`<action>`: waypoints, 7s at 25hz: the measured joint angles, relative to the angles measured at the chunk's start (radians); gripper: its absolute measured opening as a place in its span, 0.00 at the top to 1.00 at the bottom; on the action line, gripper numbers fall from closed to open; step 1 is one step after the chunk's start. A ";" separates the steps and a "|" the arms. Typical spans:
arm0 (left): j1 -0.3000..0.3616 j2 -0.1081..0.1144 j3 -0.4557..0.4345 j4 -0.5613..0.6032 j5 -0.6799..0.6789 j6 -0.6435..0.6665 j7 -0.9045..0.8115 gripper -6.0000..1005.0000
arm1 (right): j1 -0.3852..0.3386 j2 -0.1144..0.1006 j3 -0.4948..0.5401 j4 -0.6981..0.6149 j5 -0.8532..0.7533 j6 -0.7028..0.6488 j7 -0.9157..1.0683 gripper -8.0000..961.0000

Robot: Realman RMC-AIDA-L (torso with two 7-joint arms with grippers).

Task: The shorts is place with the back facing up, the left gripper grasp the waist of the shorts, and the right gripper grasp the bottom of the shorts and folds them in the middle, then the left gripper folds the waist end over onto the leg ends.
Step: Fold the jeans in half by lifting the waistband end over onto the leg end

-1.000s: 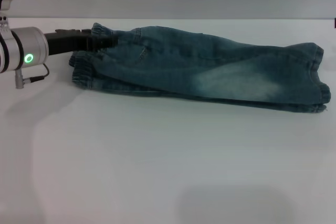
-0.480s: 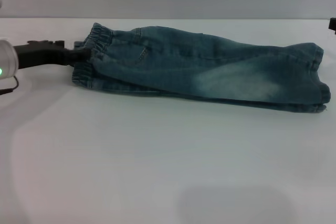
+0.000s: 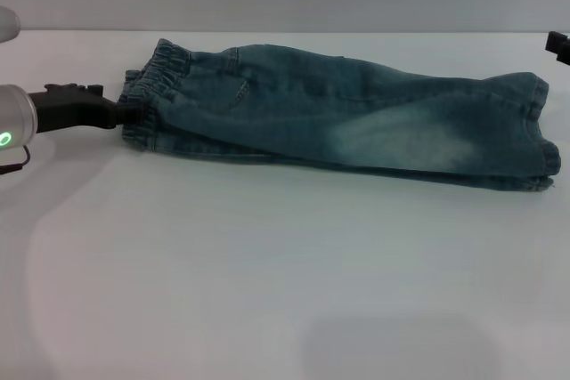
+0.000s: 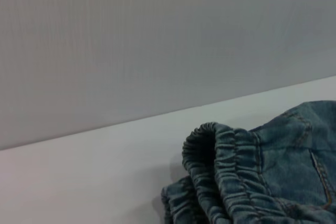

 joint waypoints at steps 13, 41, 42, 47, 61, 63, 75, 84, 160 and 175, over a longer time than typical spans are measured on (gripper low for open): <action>-0.021 -0.023 0.009 -0.027 0.028 -0.060 -0.003 0.19 | -0.002 0.001 -0.003 0.019 0.002 -0.006 0.000 0.46; -0.062 -0.022 0.016 -0.057 0.027 -0.032 0.003 0.44 | -0.014 -0.002 0.009 0.029 0.002 -0.005 0.000 0.46; -0.061 -0.022 0.016 -0.055 0.027 -0.029 0.003 0.45 | -0.014 -0.002 0.009 0.029 0.002 -0.005 0.000 0.46; -0.061 -0.021 0.022 -0.052 0.030 -0.027 0.003 0.55 | -0.015 -0.002 0.009 0.029 0.002 -0.005 0.000 0.46; -0.058 -0.021 0.023 -0.029 0.029 0.006 0.002 0.93 | -0.019 -0.001 0.009 0.030 0.002 -0.005 0.000 0.46; -0.056 -0.022 0.021 -0.017 0.027 0.022 0.002 0.94 | -0.018 -0.001 0.009 0.037 0.002 -0.005 -0.004 0.46; -0.057 -0.028 0.023 0.163 -0.045 0.229 -0.011 0.95 | 0.028 -0.002 -0.001 0.118 0.002 0.070 -0.035 0.46; -0.084 -0.026 0.025 0.275 -0.130 0.333 -0.017 0.95 | 0.106 0.000 -0.040 0.204 0.001 0.117 -0.135 0.46; -0.103 -0.031 0.166 0.440 -0.232 0.385 -0.054 0.93 | 0.099 0.000 -0.315 0.193 0.301 0.356 -0.108 0.46; -0.126 -0.034 0.319 0.423 -0.292 0.289 -0.067 0.88 | 0.026 -0.004 -0.116 0.171 0.392 0.362 -0.140 0.46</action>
